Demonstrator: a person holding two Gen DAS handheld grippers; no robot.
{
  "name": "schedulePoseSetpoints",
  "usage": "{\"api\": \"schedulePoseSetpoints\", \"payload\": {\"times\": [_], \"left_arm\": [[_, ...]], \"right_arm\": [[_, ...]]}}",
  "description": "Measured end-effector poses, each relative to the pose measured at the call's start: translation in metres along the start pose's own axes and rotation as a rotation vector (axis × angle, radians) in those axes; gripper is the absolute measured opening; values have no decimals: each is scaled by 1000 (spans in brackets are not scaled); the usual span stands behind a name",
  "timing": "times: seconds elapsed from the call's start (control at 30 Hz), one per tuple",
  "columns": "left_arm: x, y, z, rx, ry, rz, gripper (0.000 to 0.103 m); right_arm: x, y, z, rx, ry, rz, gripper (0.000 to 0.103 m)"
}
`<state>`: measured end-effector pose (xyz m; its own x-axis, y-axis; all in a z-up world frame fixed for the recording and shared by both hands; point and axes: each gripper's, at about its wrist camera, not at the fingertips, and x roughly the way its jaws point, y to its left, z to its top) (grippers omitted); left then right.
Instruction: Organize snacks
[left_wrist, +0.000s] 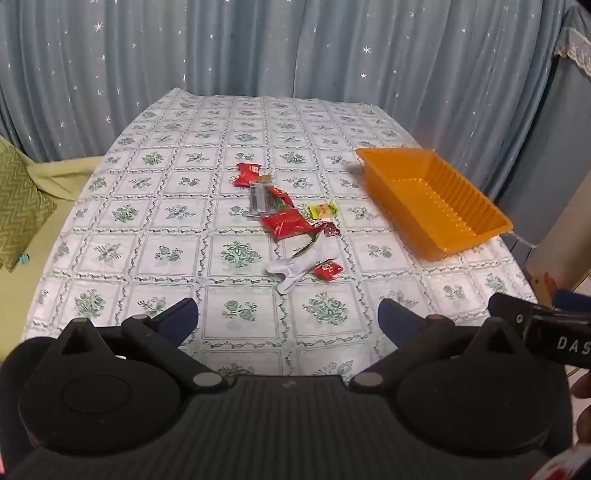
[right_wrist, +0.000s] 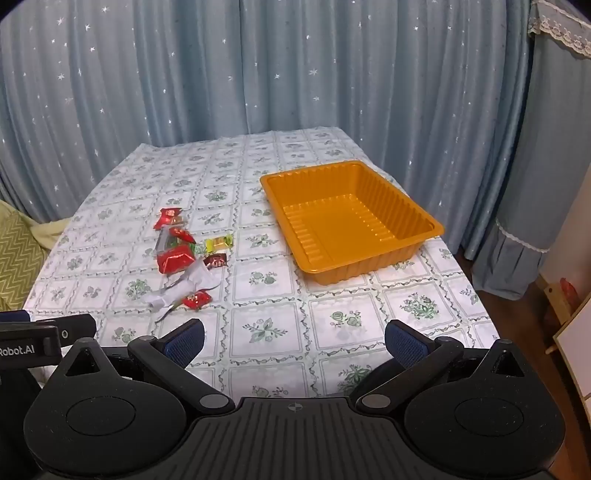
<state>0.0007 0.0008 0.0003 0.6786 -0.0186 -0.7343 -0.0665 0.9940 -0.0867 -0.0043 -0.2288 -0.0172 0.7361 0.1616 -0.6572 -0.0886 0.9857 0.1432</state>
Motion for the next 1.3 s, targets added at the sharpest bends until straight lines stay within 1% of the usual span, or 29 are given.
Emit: {"api": "schedulePoseSetpoints", "payload": {"times": [0.07, 0.1, 0.13, 0.17, 0.2, 0.23, 0.53, 1.3], "left_arm": [[1, -2, 1, -1, -3, -6, 103], [-3, 2, -2, -7, -26, -9, 103], [-4, 2, -2, -12, -29, -9, 103], [-2, 3, 0, -8, -18, -9, 103], [-4, 1, 0, -5, -25, -5, 103], [-4, 5, 1, -13, -20, -22, 103], [-6, 0, 1, 1, -25, 0, 103], [-6, -1, 0, 1, -30, -4, 103]], "right_arm": [[0, 0, 0, 4, 0, 2, 103], [0, -1, 0, 3, 0, 1, 103], [0, -1, 0, 3, 1, 2, 103], [0, -1, 0, 2, 1, 1, 103], [0, -1, 0, 2, 2, 1, 103], [-1, -1, 0, 1, 2, 1, 103], [-2, -1, 0, 6, 4, 4, 103], [-1, -1, -1, 11, 3, 7, 103]]}}
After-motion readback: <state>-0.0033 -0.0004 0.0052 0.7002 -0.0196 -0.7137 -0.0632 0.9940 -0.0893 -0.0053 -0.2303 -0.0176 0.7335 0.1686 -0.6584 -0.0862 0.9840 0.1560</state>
